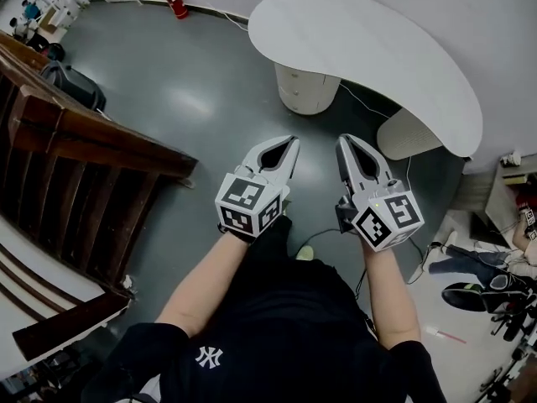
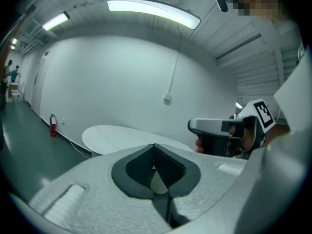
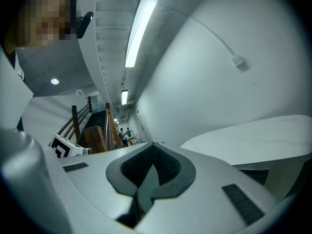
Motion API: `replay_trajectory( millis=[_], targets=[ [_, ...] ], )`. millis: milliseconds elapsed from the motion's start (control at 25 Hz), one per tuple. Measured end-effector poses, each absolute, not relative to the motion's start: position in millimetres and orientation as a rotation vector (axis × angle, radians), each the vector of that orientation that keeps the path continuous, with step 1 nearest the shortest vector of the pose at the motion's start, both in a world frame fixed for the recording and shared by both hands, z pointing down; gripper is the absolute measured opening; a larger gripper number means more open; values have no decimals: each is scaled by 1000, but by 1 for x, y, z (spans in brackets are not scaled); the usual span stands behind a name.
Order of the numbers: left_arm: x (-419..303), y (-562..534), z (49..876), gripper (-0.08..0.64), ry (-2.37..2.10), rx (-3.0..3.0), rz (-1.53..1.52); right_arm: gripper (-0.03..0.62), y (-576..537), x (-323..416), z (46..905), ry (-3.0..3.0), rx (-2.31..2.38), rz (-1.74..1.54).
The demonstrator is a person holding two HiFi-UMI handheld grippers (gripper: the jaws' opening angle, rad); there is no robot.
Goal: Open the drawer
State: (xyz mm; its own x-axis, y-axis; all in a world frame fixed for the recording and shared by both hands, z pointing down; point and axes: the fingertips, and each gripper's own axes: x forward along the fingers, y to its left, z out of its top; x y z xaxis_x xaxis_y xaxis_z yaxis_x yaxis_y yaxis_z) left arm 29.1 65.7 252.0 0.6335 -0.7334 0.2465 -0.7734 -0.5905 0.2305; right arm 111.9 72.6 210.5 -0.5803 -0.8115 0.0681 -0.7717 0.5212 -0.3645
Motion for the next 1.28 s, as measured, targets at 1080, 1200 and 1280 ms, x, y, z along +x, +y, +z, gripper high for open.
replay_trajectory(
  millis=[1080,1200,1280],
  targets=[
    [6,-216,502,9,-1303,2542,291,15,-182,46,420,2846,-1350,-540],
    [6,-252,553,11,-1339,2531,301,15,-207,43,465,2866,-1330,-539],
    [7,-274,585,11,-1361,2515,303,15,-221,42,495,2865,-1330,-557]
  ],
)
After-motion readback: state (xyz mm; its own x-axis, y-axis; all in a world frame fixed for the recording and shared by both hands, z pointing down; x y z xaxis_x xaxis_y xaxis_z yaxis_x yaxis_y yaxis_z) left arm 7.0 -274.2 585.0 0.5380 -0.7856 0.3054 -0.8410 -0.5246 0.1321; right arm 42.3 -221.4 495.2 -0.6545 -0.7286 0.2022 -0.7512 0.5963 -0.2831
